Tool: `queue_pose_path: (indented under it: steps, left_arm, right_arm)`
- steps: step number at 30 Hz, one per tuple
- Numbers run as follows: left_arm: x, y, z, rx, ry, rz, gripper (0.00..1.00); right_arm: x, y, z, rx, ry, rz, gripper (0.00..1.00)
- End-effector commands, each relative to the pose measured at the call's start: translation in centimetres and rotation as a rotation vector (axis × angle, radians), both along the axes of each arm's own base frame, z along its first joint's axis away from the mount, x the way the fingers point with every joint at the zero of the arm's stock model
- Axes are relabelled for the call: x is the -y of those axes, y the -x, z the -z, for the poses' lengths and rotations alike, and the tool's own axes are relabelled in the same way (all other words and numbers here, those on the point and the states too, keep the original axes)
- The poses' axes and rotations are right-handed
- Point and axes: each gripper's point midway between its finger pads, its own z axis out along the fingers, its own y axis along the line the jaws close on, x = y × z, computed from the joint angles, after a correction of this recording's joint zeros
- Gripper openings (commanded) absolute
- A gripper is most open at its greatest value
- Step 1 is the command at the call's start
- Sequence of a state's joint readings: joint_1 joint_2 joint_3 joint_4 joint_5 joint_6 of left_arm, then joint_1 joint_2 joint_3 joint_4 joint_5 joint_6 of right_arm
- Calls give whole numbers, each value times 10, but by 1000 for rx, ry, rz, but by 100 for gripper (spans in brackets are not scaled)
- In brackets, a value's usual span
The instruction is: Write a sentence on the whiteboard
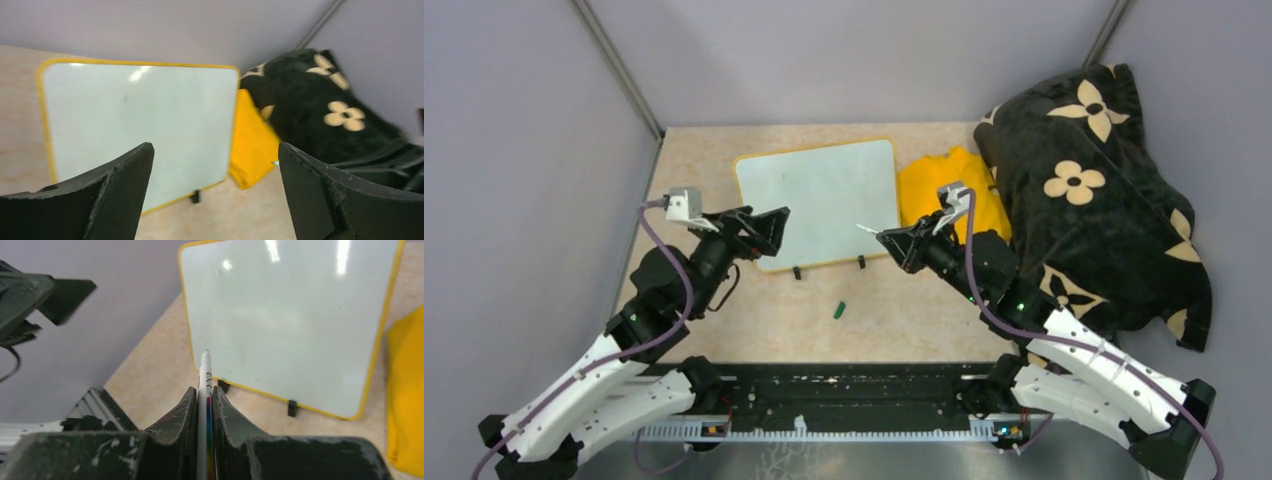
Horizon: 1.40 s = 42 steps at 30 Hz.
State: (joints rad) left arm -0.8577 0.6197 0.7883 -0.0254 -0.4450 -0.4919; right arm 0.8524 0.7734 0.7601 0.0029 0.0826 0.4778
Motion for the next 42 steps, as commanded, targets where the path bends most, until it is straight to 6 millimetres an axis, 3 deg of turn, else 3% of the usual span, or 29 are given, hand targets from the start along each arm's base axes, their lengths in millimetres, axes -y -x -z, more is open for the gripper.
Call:
queue_pose_path:
  steps: [1,5,7,11,13,17,28,37,42]
  left_arm:
    - [-31,-16,44,-61,-521,-138,99]
    - [-19,-29,47,-60,-612,-122,99]
    - [-13,-43,60,-109,-634,-91,99]
    - [-21,-75,89,-274,-481,23,99]
    - [-37,-89,98,-325,-423,-8,99]
    - [-42,-96,108,-343,-363,-20,99]
    - [-64,-95,120,-374,-255,-173,99]
    - [-51,-75,119,-143,-259,-60,99]
    - [-50,-83,140,-293,-311,-55,99]
  right_arm:
    - [22,-12,19,17,143,101,0]
    - [15,-14,24,24,151,82,0]
    - [12,-16,24,30,155,77,0]
    - [9,-19,25,44,168,72,0]
    - [9,-20,26,49,178,72,0]
    - [9,-23,30,59,195,79,0]
    - [4,-34,30,88,186,106,0]
    - [-4,-43,30,101,197,114,0]
    - [-9,-47,32,100,208,107,0]
